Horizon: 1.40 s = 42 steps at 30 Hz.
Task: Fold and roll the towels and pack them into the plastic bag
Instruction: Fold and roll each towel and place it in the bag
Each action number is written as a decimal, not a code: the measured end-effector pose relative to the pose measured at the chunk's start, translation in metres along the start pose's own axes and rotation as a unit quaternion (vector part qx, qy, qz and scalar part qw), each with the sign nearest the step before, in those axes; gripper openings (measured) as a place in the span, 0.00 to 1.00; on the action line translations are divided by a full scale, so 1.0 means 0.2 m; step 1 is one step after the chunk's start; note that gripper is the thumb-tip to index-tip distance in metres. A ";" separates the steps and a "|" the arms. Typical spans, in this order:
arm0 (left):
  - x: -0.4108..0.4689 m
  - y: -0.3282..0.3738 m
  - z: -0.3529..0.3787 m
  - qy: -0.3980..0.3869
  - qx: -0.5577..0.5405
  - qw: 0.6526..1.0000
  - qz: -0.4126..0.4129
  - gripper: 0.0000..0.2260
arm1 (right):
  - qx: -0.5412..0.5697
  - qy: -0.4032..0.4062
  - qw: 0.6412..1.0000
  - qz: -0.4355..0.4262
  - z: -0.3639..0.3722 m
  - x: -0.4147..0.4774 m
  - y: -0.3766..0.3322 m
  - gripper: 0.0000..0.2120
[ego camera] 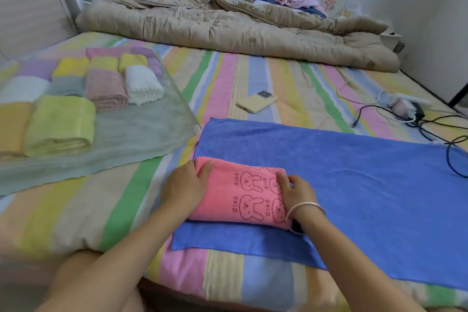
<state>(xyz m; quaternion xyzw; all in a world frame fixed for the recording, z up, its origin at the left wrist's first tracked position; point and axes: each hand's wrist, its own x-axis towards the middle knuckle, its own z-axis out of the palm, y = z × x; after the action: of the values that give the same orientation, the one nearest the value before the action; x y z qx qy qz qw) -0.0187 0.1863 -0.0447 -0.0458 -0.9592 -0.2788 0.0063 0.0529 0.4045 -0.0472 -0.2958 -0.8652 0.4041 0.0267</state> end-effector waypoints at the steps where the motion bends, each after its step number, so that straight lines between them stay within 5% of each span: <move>1: 0.01 0.01 0.00 -0.008 0.040 0.999 -0.014 0.25 | -0.022 -0.006 1.000 0.007 0.00 0.00 0.00 0.18; 5: -0.01 0.06 -0.05 -0.009 0.167 0.986 -0.021 0.24 | -0.159 0.026 0.987 0.021 -0.05 -0.03 0.00 0.21; 7: 0.01 0.08 -0.08 0.070 0.192 0.975 0.085 0.18 | -0.171 0.039 0.984 0.035 -0.06 -0.04 0.01 0.21; 10: 0.06 0.15 -0.07 0.090 0.091 0.939 0.320 0.20 | -0.015 -0.036 0.996 0.081 -0.08 -0.03 -0.04 0.25; 12: 0.08 0.23 -0.06 -0.060 0.050 0.931 0.355 0.23 | 0.170 -0.083 0.977 0.097 -0.10 -0.05 -0.07 0.22; 15: 0.15 0.33 -0.03 -0.291 0.079 0.909 0.287 0.34 | 0.275 -0.104 0.954 0.056 -0.10 -0.08 -0.07 0.18; 17: 0.23 0.36 -0.07 -0.343 0.046 0.909 0.234 0.38 | 0.281 -0.083 0.956 0.009 -0.10 -0.08 -0.05 0.22; 19: 0.29 0.36 -0.14 -0.373 0.029 0.901 0.219 0.29 | 0.301 -0.078 0.950 -0.031 -0.12 -0.10 -0.06 0.24; 21: 0.28 0.34 -0.22 -0.368 0.024 0.897 0.246 0.19 | 0.323 -0.097 0.939 -0.068 -0.15 -0.11 -0.10 0.24; 27: 0.05 0.18 -0.57 -0.289 0.046 0.916 0.274 0.20 | 0.330 -0.208 0.912 -0.131 -0.15 -0.15 -0.35 0.24; 31: -0.13 -0.07 -0.70 -0.214 0.011 0.954 0.211 0.28 | 0.251 -0.283 0.913 -0.155 -0.01 -0.17 -0.55 0.18; 35: -0.26 -0.39 -0.72 -0.242 -0.153 0.953 0.096 0.18 | 0.139 -0.325 0.912 -0.208 0.23 -0.21 -0.74 0.17; 38: -0.32 -0.57 -0.70 -0.222 -0.245 0.944 0.019 0.13 | 0.029 -0.281 0.913 -0.293 0.46 -0.23 -0.83 0.16; 40: -0.35 -0.65 -0.69 -0.161 -0.279 0.947 -0.012 0.17 | -0.070 -0.159 0.896 -0.408 0.59 -0.21 -0.85 0.12; 42: -0.38 -0.70 -0.70 -0.132 -0.307 0.942 -0.034 0.22 | -0.152 -0.076 0.865 -0.472 0.67 -0.20 -0.86 0.20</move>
<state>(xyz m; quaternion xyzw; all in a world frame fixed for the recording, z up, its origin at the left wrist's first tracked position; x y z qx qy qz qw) 0.0423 -0.0131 -0.0043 -0.0493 -0.8205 -0.5510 -0.1437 -0.0376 0.2058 -0.0074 0.1790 -0.9516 0.2278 0.1026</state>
